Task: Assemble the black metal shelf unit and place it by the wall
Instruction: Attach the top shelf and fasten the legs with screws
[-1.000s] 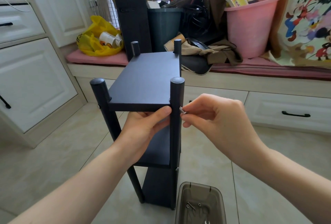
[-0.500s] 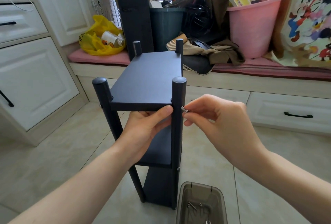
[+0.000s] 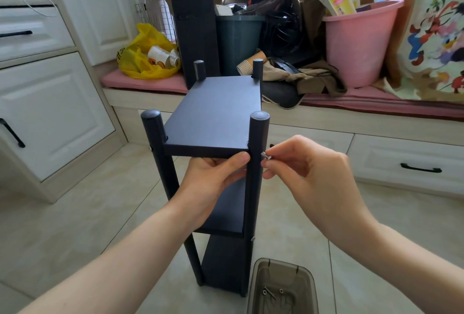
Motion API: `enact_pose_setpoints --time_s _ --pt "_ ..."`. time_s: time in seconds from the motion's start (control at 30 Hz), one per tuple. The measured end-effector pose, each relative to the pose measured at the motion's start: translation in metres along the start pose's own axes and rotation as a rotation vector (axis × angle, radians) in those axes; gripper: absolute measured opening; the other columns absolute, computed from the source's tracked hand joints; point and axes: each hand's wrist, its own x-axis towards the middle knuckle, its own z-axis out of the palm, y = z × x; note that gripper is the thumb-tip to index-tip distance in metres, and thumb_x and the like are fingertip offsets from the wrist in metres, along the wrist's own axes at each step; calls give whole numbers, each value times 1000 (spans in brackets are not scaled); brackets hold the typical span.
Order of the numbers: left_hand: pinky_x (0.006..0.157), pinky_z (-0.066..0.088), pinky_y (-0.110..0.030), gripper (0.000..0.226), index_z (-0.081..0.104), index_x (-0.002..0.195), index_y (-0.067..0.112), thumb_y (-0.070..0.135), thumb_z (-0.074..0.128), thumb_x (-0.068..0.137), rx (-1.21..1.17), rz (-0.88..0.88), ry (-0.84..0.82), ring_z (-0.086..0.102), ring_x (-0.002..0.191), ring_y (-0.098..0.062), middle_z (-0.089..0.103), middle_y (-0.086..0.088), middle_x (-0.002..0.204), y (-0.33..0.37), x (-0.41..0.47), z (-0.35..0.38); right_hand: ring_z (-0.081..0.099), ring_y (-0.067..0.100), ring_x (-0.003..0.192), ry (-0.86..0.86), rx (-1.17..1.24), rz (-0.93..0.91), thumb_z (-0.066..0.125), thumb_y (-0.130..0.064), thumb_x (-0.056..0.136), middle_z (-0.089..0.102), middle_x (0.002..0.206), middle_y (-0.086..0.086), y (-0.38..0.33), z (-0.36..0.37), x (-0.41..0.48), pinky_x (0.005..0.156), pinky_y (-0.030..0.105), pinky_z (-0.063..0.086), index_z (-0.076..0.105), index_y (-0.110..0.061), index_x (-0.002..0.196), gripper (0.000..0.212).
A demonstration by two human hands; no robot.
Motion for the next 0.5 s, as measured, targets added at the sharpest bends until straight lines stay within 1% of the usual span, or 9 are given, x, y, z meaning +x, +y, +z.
enact_pose_setpoints --time_s 0.17,0.33,0.37,0.5 --pt "91 58 -35 46 66 121 -2 20 67 81 -11 -6 6 71 109 -29 74 -16 114 -1 0 0 69 0 72 39 -163 -158 76 -6 84 72 74 -9 3 1 -2 74 17 54 70 -15 92 13" --pt "89 58 -34 46 67 120 1 21 69 79 -26 -11 13 72 108 -29 74 -16 113 0 0 1 66 3 80 56 -317 -311 73 0 85 70 74 -5 4 2 -1 74 11 50 70 -9 95 14" --pt "88 58 -33 45 67 120 1 21 69 79 -32 -14 15 72 107 -29 74 -16 113 0 0 2 67 2 80 54 -305 -305 73 1 86 70 74 -6 4 2 -1 74 11 50 69 -9 95 14" --pt "90 58 -34 43 67 119 1 20 68 81 -40 -20 9 71 108 -29 74 -16 114 0 -1 1 69 -2 73 27 -159 -181 72 0 87 70 76 -13 6 1 1 76 17 54 70 -11 96 14"
